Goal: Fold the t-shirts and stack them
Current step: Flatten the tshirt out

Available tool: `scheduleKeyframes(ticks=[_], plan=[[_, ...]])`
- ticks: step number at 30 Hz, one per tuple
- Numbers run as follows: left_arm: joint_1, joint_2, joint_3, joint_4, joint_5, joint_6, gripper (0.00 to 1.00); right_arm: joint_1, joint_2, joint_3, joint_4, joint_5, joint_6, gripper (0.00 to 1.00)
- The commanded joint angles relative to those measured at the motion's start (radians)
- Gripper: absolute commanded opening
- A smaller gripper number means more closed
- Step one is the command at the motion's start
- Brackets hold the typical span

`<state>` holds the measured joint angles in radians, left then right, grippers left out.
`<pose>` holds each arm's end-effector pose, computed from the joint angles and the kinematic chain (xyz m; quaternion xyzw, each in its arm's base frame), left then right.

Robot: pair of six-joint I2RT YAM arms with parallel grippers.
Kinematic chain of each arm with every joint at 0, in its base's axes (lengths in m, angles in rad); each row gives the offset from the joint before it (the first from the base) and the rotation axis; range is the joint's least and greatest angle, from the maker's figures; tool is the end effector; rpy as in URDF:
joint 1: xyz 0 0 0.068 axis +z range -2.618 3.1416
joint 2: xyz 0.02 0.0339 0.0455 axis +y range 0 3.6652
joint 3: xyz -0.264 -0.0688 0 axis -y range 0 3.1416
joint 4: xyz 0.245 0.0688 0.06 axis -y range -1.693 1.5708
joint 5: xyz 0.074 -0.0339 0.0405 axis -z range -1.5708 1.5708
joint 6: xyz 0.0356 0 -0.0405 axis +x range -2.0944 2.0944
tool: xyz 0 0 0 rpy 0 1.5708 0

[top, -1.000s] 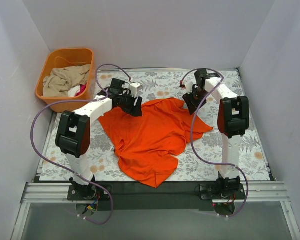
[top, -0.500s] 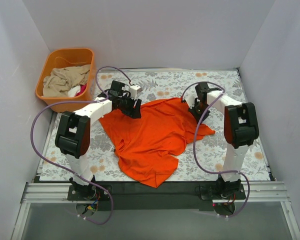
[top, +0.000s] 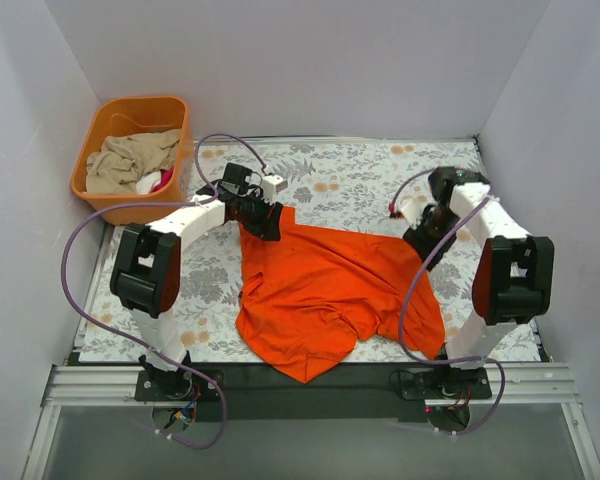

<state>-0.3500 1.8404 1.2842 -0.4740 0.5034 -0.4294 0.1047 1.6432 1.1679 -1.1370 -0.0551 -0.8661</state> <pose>0.3550 -0.1479 0.1994 0.0294 0.9352 -0.3203 0.1480 0.2781 0.0312 0.2086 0.4658 -0.8842 -0.0333 0.0090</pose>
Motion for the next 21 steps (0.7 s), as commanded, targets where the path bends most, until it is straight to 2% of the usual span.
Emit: scheduleKeyframes(ticks=[1, 4, 5, 9, 13, 18, 21], plan=[[-0.007, -0.046, 0.027, -0.021, 0.02, 0.014, 0.41, -0.095, 0.107, 0.311, -0.05, -0.187, 0.041, 0.45], [0.0, -0.043, 0.066, -0.038, 0.021, 0.009, 0.44, -0.151, 0.212, 0.476, -0.044, -0.249, 0.128, 0.38], [0.006, -0.035, 0.078, -0.041, 0.023, 0.003, 0.45, -0.154, 0.242, 0.507, -0.044, -0.252, 0.147, 0.34], [0.034, -0.001, 0.17, -0.054, 0.047, -0.031, 0.49, -0.161, 0.363, 0.584, -0.006, -0.239, 0.228, 0.29], [0.063, 0.037, 0.23, -0.055, 0.034, -0.06, 0.55, -0.16, 0.455, 0.625, 0.008, -0.238, 0.274, 0.31], [0.092, 0.095, 0.283, -0.04, -0.005, -0.101, 0.67, -0.157, 0.478, 0.566, 0.023, -0.246, 0.279, 0.38], [0.101, 0.132, 0.314, -0.02, -0.072, -0.103, 0.67, -0.155, 0.48, 0.512, 0.054, -0.233, 0.282, 0.41]])
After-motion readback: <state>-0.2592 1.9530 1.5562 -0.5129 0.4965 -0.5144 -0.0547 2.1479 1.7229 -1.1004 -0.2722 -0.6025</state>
